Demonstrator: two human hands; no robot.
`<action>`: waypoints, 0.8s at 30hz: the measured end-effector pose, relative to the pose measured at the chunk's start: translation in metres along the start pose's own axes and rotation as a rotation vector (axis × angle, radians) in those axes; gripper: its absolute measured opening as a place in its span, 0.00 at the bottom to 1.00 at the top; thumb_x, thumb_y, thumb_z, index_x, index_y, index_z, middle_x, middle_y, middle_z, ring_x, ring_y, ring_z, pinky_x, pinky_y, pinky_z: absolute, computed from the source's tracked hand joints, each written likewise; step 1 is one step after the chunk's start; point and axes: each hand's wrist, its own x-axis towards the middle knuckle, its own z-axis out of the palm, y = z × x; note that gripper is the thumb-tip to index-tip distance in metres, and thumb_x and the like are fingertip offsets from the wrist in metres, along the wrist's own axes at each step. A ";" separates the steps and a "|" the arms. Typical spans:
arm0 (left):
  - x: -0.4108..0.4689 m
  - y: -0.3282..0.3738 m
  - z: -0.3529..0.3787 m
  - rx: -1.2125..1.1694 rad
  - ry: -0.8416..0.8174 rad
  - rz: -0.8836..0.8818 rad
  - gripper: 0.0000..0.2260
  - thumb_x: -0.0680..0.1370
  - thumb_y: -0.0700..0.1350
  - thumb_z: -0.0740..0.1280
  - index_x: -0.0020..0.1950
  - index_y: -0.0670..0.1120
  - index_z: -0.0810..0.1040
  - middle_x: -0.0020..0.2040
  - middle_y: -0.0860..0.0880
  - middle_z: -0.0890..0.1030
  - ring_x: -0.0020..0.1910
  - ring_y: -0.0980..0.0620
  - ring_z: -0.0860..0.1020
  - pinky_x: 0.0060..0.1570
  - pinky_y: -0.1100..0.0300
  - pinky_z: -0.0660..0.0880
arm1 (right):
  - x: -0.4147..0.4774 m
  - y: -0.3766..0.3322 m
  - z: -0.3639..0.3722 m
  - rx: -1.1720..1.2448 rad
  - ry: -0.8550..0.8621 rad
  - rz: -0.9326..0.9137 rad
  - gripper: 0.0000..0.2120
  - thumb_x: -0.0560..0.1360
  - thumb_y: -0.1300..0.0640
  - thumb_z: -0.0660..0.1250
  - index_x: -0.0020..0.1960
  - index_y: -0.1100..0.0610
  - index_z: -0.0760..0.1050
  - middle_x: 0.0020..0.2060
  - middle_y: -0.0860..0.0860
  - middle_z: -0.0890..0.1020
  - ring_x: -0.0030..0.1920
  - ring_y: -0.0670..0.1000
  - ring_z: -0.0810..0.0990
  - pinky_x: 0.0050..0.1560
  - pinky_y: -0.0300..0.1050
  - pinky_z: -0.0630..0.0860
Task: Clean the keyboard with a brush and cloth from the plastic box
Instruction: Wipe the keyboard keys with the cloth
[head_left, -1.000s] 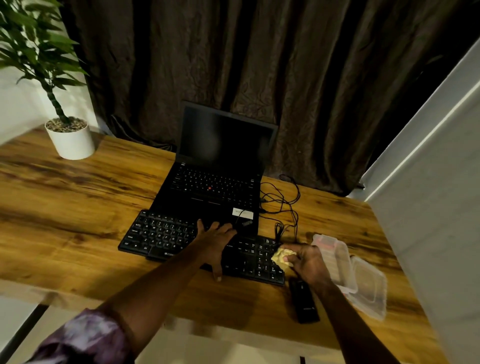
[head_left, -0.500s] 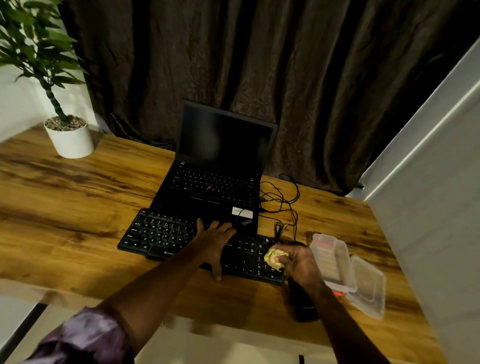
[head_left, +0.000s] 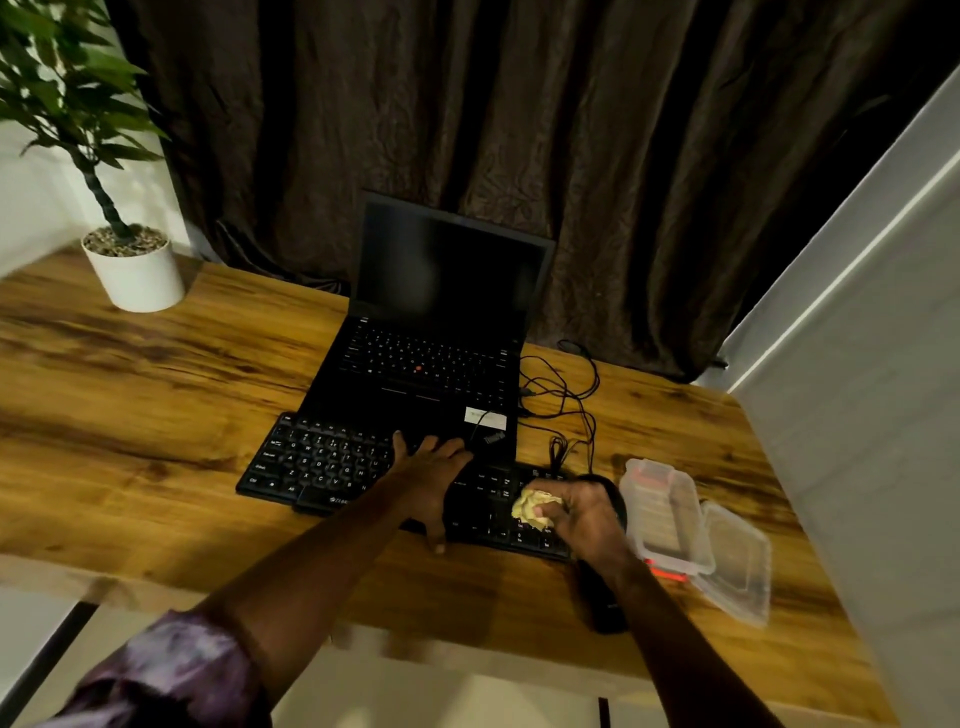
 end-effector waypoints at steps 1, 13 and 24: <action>-0.001 0.000 0.000 -0.006 0.002 0.001 0.62 0.57 0.58 0.83 0.81 0.51 0.47 0.81 0.50 0.46 0.79 0.42 0.47 0.67 0.23 0.41 | -0.004 0.006 -0.006 0.011 0.015 0.020 0.15 0.76 0.60 0.72 0.62 0.50 0.82 0.53 0.51 0.86 0.43 0.40 0.80 0.41 0.26 0.73; 0.000 -0.001 0.000 0.014 0.014 0.009 0.62 0.57 0.59 0.82 0.81 0.51 0.47 0.81 0.50 0.46 0.78 0.43 0.47 0.66 0.24 0.40 | -0.008 0.001 0.011 0.045 0.020 0.018 0.15 0.76 0.59 0.72 0.58 0.43 0.82 0.51 0.45 0.86 0.44 0.39 0.83 0.47 0.40 0.82; 0.001 -0.001 0.001 -0.009 -0.001 0.005 0.63 0.58 0.59 0.82 0.81 0.52 0.46 0.81 0.50 0.45 0.79 0.42 0.45 0.66 0.24 0.38 | -0.024 0.016 0.003 0.046 0.098 0.102 0.17 0.75 0.59 0.72 0.51 0.34 0.81 0.51 0.49 0.87 0.46 0.49 0.85 0.48 0.50 0.83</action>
